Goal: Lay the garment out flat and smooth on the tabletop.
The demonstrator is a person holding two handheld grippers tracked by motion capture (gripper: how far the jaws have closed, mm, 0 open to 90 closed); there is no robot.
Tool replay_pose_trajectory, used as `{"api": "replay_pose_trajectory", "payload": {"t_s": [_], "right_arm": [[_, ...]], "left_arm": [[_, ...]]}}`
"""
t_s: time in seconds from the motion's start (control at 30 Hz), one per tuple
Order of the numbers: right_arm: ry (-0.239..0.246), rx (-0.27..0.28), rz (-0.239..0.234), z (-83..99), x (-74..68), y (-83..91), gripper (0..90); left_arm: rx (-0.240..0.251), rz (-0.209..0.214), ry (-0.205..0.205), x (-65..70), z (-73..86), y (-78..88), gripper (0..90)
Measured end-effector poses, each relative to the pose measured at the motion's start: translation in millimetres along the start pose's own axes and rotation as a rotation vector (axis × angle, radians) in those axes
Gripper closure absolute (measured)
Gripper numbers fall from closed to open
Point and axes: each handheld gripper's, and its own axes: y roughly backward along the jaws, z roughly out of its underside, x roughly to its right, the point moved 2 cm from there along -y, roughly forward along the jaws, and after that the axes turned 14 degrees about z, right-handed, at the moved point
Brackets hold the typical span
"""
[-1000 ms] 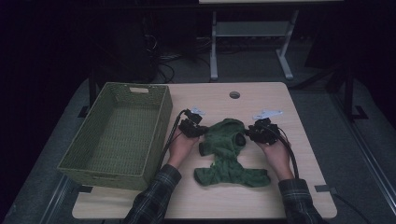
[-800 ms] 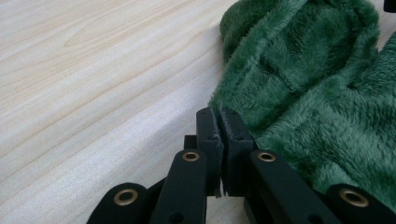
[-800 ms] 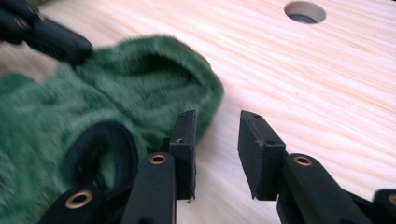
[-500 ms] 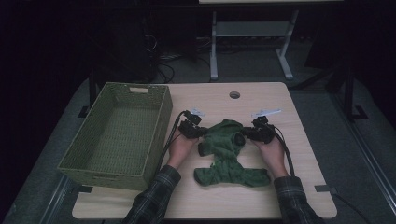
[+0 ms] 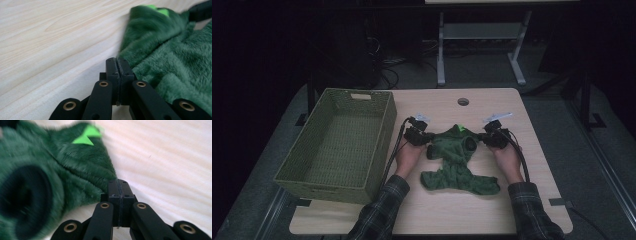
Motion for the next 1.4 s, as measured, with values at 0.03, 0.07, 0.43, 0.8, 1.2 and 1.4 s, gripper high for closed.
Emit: {"api": "replay_pose_trajectory", "payload": {"t_s": [0.03,0.07,0.43,0.8,1.2,1.4], "right_arm": [[-0.001,-0.012,-0.002,2.9,-2.4,-5.7,89.8],[-0.007,-0.005,-0.007,3.2,-2.0,-6.3,89.7],[-0.038,0.044,-0.031,-4.6,3.6,18.3,69.2],[-0.029,0.099,-0.042,-8.5,1.4,52.9,61.0],[-0.076,0.132,-0.158,6.2,-11.5,86.1,56.2],[-0.041,0.161,-0.197,10.2,-26.1,95.8,59.4]], "left_arm": [[-0.007,-0.006,0.003,-3.2,2.2,-2.4,89.1],[-0.003,-0.007,0.005,-3.6,2.9,-3.5,88.7],[0.045,0.039,-0.041,6.5,-7.9,18.1,70.0],[0.022,0.070,-0.133,30.4,-3.7,44.7,49.6],[-0.026,0.071,-0.191,63.5,24.3,70.9,30.2],[-0.060,0.070,-0.195,78.1,46.9,77.1,17.3]]}}
